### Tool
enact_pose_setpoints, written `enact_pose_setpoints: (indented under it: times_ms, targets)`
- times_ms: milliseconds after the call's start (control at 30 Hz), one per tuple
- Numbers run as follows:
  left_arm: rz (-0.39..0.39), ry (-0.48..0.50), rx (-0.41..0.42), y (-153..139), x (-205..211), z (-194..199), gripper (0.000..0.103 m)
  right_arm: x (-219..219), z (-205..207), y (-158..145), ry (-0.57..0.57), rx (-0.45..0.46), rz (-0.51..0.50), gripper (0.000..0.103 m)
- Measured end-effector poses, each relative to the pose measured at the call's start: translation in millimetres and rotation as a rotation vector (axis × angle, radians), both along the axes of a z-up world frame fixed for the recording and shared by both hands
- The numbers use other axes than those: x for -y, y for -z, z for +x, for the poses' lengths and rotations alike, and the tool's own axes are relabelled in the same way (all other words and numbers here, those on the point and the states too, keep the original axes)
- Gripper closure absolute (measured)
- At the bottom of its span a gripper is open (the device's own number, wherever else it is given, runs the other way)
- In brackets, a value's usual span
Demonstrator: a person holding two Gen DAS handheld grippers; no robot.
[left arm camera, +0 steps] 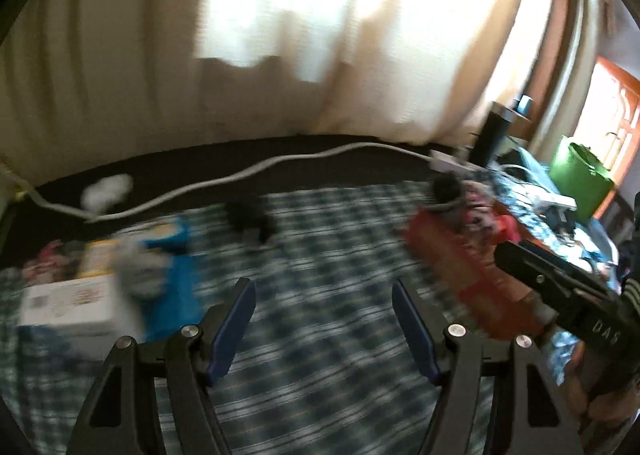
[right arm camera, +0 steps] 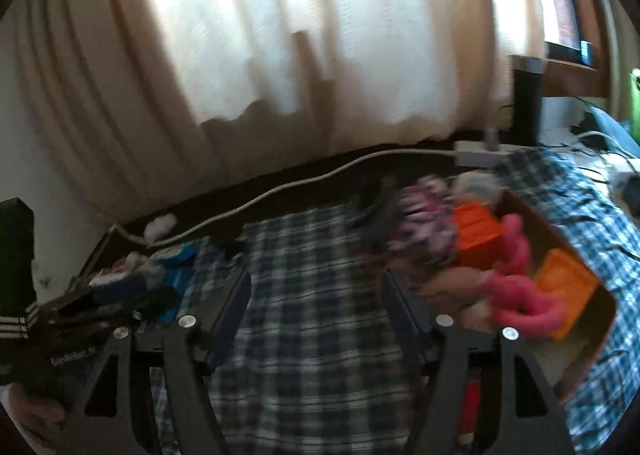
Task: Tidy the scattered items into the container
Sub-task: 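Move both grippers toward the white medicine box and blue packet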
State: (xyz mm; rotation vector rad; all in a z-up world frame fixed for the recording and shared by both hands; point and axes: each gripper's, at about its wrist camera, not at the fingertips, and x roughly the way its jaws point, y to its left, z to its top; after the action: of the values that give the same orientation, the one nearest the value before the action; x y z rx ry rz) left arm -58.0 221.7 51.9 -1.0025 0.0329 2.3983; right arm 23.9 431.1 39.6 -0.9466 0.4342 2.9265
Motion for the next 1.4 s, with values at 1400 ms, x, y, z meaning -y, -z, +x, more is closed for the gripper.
enact_pose_setpoints:
  times_ms: [1400]
  targets:
    - [-0.24, 0.268, -0.208, 35.3, 87.9, 42.7, 0.016, 84.3, -60.7, 61.4, -0.164, 0.161, -0.079, 0.025]
